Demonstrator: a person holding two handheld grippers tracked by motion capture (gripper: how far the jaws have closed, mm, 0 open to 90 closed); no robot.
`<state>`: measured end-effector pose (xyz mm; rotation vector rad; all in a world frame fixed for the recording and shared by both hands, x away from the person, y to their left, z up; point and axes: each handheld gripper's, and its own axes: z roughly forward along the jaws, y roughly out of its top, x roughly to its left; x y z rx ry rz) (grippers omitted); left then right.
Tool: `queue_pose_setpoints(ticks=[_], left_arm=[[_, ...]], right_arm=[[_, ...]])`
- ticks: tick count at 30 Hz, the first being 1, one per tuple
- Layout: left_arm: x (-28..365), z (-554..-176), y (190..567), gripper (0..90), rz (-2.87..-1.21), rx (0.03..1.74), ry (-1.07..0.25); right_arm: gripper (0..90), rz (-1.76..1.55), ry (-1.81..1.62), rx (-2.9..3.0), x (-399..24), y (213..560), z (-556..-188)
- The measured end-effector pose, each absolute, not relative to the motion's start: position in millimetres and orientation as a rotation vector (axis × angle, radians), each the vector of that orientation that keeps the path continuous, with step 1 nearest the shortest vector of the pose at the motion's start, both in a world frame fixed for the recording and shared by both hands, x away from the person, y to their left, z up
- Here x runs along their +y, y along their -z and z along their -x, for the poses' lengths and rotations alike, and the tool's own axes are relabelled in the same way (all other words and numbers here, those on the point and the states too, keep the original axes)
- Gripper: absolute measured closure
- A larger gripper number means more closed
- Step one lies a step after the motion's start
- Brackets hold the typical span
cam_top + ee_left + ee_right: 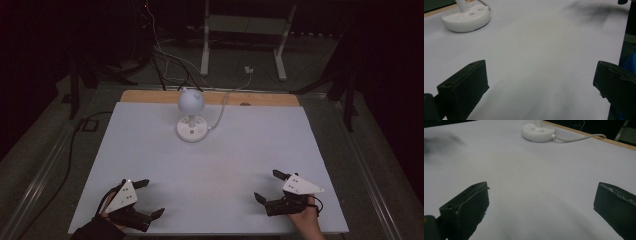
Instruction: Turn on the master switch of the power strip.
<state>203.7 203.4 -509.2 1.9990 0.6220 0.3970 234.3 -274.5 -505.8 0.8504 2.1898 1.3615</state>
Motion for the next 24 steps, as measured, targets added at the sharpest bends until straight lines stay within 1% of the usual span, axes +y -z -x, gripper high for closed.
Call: queue_pose_setpoints(ticks=[15, 24], left_arm=[[193, -204, 505, 0.1, -2.029, 0.588, -0.342], [175, -205, 496, 0.1, -2.051, 0.549, -0.29]], right_arm=[[0.0, -0.855, -1.382, 2.174, -272, 501, -231], [0.0, -0.872, -1.387, 2.175, -271, 500, -228]])
